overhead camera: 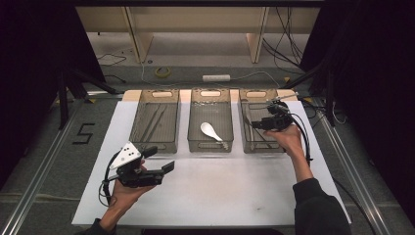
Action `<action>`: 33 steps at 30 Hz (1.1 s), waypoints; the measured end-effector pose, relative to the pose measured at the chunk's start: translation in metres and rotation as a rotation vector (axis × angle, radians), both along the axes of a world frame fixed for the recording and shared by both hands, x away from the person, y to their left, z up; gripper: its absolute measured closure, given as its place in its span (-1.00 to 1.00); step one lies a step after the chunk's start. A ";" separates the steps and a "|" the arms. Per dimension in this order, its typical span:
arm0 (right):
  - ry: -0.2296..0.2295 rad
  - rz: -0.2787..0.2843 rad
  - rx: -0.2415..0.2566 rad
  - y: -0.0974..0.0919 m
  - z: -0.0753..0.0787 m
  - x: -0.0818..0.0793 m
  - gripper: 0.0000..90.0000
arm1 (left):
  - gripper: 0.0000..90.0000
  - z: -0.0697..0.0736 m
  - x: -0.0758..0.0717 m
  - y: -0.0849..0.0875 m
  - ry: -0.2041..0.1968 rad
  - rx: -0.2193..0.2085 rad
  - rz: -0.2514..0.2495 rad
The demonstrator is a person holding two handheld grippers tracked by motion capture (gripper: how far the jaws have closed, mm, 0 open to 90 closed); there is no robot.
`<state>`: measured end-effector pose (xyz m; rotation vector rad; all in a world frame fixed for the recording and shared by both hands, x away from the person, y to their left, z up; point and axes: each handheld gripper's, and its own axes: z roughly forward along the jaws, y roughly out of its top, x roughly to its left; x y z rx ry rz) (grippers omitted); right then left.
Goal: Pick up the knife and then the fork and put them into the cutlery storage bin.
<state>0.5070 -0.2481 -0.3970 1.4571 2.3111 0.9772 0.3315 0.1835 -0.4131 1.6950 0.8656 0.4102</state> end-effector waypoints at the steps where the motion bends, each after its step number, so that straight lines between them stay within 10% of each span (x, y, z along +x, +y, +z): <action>1: -0.008 0.001 0.003 0.000 0.001 -0.002 -0.04 | -0.65 0.000 0.000 0.000 0.001 -0.001 0.000; 33: -0.266 0.132 0.146 0.018 0.011 -0.104 -0.38 | -0.65 0.000 0.000 -0.001 0.001 0.008 -0.003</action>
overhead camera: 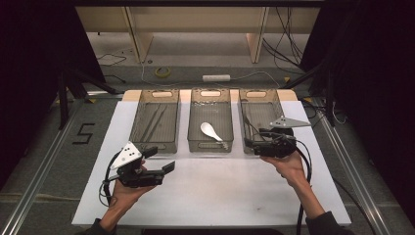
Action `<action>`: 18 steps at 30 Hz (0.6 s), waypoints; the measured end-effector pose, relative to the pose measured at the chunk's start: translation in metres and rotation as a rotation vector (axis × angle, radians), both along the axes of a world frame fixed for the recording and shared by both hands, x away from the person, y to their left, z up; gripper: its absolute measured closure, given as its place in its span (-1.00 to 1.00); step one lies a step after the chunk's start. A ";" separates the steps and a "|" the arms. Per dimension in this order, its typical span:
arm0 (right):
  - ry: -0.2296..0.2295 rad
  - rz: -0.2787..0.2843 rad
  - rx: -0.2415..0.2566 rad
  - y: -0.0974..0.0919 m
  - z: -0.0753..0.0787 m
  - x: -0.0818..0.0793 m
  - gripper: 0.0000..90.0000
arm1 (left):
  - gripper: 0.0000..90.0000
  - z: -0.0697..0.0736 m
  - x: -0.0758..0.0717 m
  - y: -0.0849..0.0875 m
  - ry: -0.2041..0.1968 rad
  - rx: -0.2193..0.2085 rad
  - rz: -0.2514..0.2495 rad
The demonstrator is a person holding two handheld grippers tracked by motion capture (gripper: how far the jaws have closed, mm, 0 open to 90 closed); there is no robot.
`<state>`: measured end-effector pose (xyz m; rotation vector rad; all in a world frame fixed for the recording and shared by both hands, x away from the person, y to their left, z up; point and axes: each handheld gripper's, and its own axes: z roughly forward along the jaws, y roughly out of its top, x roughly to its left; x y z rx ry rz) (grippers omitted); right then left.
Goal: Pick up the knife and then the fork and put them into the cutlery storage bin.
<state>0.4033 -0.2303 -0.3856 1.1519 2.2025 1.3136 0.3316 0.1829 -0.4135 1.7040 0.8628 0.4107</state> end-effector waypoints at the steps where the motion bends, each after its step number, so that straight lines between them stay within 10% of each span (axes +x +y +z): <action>1: -0.007 0.006 0.002 0.001 -0.001 -0.002 -0.38 | -0.65 0.000 0.000 0.000 0.000 -0.001 0.001; 18: -0.033 0.049 0.077 0.001 -0.009 -0.030 -0.39 | -0.65 0.000 -0.001 0.001 0.000 -0.003 -0.001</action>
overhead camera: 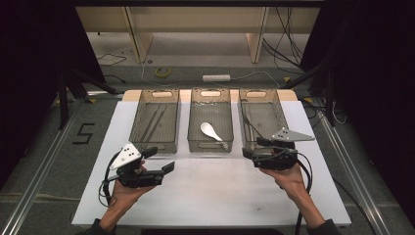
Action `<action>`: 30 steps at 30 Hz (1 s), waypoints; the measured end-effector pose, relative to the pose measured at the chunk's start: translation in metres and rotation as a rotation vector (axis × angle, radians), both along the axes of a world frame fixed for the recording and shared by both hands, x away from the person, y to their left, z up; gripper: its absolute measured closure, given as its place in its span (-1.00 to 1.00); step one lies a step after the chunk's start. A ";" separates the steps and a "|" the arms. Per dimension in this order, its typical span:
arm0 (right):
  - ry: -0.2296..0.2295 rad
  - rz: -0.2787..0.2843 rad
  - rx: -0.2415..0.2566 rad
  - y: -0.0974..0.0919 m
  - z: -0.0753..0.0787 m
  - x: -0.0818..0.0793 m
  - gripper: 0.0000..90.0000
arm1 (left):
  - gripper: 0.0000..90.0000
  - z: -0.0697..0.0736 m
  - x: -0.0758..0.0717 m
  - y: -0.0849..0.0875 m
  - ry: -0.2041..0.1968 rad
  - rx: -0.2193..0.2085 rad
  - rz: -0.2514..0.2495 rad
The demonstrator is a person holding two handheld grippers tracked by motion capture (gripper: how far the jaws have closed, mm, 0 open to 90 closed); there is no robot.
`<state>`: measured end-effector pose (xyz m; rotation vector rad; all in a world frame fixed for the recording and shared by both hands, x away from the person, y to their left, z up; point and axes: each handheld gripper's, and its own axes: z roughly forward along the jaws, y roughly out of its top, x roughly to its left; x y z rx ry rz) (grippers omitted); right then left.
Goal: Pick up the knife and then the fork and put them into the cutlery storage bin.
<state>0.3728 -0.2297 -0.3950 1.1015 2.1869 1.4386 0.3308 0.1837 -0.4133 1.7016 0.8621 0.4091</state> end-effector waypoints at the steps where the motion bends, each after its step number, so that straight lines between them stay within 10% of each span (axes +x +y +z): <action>1: -0.003 0.003 0.003 0.000 0.000 -0.002 -0.39 | -0.65 0.000 0.000 0.000 0.000 0.000 0.000; 30: -0.082 0.003 0.014 -0.016 -0.018 -0.043 -0.53 | -0.65 0.000 -0.001 0.000 0.002 -0.002 -0.007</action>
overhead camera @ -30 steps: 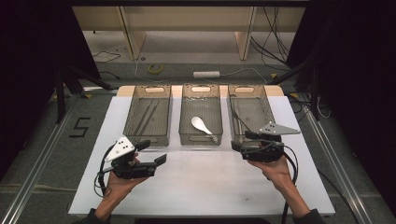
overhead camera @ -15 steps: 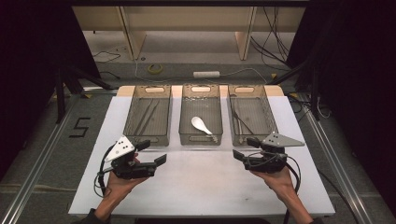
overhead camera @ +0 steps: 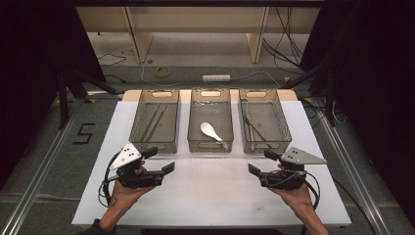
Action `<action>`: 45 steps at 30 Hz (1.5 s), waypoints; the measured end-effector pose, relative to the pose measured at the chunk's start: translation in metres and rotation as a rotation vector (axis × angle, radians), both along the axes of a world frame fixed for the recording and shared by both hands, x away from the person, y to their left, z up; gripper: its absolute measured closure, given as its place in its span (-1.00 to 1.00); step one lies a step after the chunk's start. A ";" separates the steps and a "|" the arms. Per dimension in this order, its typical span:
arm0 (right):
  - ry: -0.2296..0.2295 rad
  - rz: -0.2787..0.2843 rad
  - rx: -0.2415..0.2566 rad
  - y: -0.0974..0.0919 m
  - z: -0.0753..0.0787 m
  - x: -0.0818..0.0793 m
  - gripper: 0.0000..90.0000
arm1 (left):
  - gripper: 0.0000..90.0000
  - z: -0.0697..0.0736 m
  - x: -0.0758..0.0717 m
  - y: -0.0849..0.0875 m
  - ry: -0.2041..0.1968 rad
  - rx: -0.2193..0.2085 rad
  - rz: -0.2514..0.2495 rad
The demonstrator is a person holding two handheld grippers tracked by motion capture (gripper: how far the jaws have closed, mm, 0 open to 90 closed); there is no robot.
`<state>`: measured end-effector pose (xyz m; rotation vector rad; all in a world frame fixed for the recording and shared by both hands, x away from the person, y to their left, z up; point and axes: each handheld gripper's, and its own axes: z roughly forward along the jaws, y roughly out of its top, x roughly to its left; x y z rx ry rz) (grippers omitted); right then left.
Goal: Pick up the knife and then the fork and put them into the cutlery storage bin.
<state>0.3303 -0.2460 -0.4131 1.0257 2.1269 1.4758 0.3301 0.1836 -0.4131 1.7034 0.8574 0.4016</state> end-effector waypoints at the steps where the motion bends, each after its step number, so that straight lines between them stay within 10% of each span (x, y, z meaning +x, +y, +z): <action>1: 0.001 -0.004 0.002 0.000 -0.001 -0.001 -0.53 | -0.65 0.000 0.000 0.000 0.000 0.000 0.000; 45: 0.020 -0.044 -0.032 -0.008 -0.013 -0.019 -0.57 | -0.65 0.000 -0.001 0.000 0.000 0.009 -0.003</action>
